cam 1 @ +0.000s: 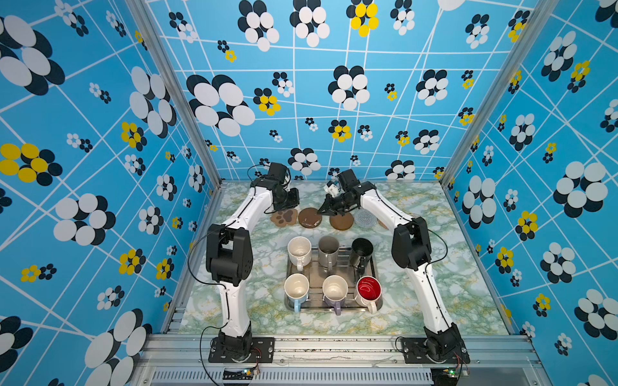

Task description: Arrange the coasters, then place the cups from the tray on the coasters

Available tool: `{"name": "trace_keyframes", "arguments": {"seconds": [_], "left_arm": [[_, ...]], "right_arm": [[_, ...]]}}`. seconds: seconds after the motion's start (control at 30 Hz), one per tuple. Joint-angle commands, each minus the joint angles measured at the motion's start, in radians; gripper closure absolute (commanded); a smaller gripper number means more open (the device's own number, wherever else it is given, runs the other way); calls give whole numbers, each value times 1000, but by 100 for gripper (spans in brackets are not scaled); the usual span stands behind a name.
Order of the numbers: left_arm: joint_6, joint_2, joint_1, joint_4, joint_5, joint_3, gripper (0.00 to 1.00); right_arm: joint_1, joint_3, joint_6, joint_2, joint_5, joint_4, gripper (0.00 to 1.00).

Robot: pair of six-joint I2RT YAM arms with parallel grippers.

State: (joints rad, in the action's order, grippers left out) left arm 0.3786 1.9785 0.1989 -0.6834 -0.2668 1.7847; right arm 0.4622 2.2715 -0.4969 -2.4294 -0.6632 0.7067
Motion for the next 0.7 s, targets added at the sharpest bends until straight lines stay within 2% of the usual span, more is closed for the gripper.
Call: {"name": "trace_keyframes", "arguments": {"seconds": [0.0,0.1,0.13,0.37,0.43,0.47,0.53,0.67], "left_arm": [[-13,-51,-34,12,66,-11,88],[-39,-23,-67,-43,85,38,78],[-48,-9,-75,-61,95,54,72],[-79,148,-98,-136,109,182,59],[-80,199,-98,-151,108,223,58],[-80,221,-98,-156,113,240,50],[-77,269,-98,-170,130,277,46],[-64,362,-96,-201,139,356,41]], "right_arm": [[-28,-23,54,114,61,40,100],[-57,-113,65,190,91,15,100],[-69,-151,67,219,99,0,100],[-154,-415,56,400,143,-110,100],[-172,-474,54,437,152,-132,100],[-182,-507,51,457,154,-147,100],[-197,-566,40,488,155,-178,100],[-214,-657,24,526,149,-221,100]]}}
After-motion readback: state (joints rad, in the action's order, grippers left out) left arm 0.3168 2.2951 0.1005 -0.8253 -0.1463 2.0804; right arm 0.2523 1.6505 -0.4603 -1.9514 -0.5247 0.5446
